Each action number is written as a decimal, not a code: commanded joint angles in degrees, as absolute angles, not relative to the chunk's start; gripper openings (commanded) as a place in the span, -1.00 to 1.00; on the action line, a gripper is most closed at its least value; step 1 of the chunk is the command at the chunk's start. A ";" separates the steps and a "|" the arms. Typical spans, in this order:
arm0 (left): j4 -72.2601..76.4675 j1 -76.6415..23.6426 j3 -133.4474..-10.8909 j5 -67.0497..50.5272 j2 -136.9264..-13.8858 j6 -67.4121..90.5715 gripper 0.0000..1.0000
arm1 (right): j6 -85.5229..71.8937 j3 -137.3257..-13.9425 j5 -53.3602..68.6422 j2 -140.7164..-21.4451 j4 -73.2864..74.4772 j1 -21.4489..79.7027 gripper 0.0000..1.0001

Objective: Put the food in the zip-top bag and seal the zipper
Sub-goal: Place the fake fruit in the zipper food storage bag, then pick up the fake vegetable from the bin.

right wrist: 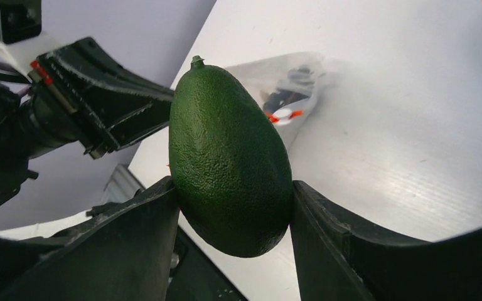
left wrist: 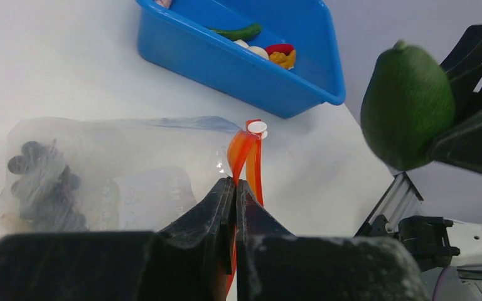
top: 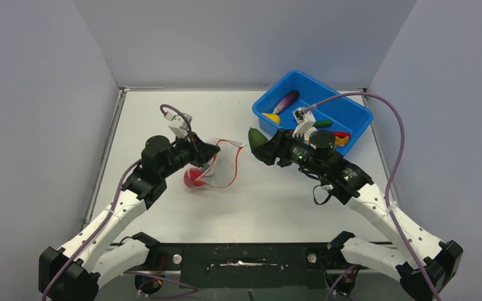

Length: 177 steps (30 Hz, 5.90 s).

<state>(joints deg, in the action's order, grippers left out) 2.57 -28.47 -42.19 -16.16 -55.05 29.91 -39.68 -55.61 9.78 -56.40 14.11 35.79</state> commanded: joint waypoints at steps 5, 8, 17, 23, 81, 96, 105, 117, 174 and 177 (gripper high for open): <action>11.16 -28.70 -43.06 -18.14 -56.07 34.10 -1.00 | -48.70 -54.07 8.34 -57.99 10.17 46.35 -0.36; 11.33 -28.74 -43.04 -18.12 -55.97 34.19 -1.00 | -49.81 -53.00 8.39 -59.03 8.83 48.41 -0.35; 9.59 -28.81 -43.61 -20.82 -55.41 31.87 -1.00 | -50.89 -53.57 5.46 -64.19 8.54 50.91 -0.34; 8.67 -28.72 -43.25 -22.98 -54.95 31.84 -1.00 | -50.84 -56.46 2.02 -67.27 11.48 50.88 -0.33; 2.62 -28.73 -44.74 -17.44 -53.50 22.14 -1.00 | -33.05 -66.40 -9.58 -65.22 23.04 45.36 0.49; -3.18 -28.80 -44.26 -23.47 -51.70 12.90 -1.00 | -16.18 -74.61 -18.55 -73.74 27.98 25.55 0.45; -0.34 -28.59 -41.09 -26.29 -52.00 11.70 -1.00 | -26.61 -78.52 -17.99 -82.81 31.36 10.16 0.44; -0.62 -28.56 -40.06 -25.30 -50.60 10.99 -1.00 | -42.17 -80.77 -23.80 -94.56 25.13 7.21 0.42; -0.37 -28.21 -39.80 -25.16 -50.45 10.81 -1.00 | -61.61 -104.62 -31.29 -131.44 30.63 2.21 0.13; -0.35 -28.13 -39.63 -25.17 -50.27 10.81 -1.00 | -58.25 -102.18 -28.91 -130.65 26.03 2.11 -0.02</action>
